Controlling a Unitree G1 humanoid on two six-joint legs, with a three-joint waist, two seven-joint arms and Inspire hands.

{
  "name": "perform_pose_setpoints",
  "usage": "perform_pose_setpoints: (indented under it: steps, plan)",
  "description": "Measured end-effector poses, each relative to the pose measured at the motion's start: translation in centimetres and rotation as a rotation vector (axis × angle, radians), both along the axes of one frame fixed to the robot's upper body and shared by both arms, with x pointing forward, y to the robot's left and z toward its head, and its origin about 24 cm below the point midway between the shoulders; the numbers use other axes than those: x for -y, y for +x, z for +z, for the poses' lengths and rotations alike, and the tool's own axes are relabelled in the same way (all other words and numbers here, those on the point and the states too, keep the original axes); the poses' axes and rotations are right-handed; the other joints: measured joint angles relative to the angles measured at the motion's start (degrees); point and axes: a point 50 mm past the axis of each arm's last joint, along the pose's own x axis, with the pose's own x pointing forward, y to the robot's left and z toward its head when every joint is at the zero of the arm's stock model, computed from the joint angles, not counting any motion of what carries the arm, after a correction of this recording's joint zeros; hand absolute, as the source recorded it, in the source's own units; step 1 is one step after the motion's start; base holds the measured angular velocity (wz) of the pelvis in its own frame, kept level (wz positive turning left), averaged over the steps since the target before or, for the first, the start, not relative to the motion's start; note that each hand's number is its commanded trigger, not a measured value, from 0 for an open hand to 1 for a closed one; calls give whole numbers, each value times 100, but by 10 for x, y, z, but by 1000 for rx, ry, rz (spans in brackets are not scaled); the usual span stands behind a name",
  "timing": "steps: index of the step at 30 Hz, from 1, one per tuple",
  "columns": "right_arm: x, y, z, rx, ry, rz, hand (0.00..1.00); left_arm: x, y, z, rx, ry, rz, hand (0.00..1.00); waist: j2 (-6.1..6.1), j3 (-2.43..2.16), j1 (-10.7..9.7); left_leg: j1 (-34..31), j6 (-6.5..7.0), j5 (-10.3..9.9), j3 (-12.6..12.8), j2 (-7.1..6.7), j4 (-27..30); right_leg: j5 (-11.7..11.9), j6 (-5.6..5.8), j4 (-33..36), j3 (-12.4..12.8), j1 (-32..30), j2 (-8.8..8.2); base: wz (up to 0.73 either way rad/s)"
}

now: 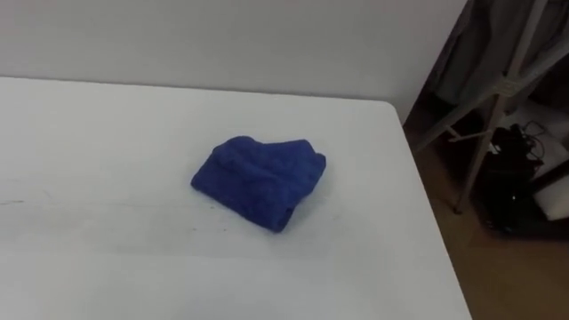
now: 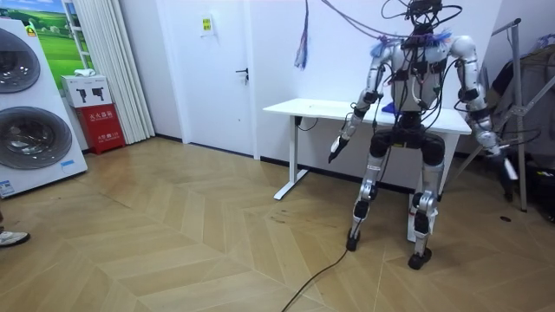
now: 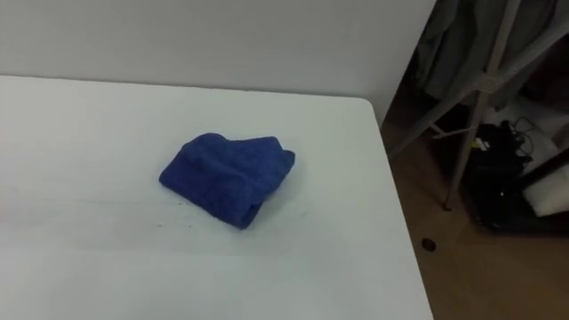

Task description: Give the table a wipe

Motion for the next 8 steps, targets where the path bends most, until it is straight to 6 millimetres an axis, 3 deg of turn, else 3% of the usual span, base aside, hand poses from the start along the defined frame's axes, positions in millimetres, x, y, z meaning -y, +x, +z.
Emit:
perform_pose_setpoints:
  steps: [2,5,8]
  plan:
    - [-11,10,-6,14,45,40,0,7,0,-4,-27,-13,-26,0,118,7,15,23,5,-3,21,-4,-11,25,-3,-1,21,2,1,-6]
    - [-13,32,-9,60,62,77,0,12,1,-6,-35,-24,-50,0,222,17,19,41,5,-3,19,-5,-12,29,-6,1,24,16,1,0]
    - [-14,55,-10,112,66,133,0,16,3,-8,-31,-28,-47,0,245,24,48,34,5,-2,11,-5,-14,28,-5,-4,12,17,0,0]
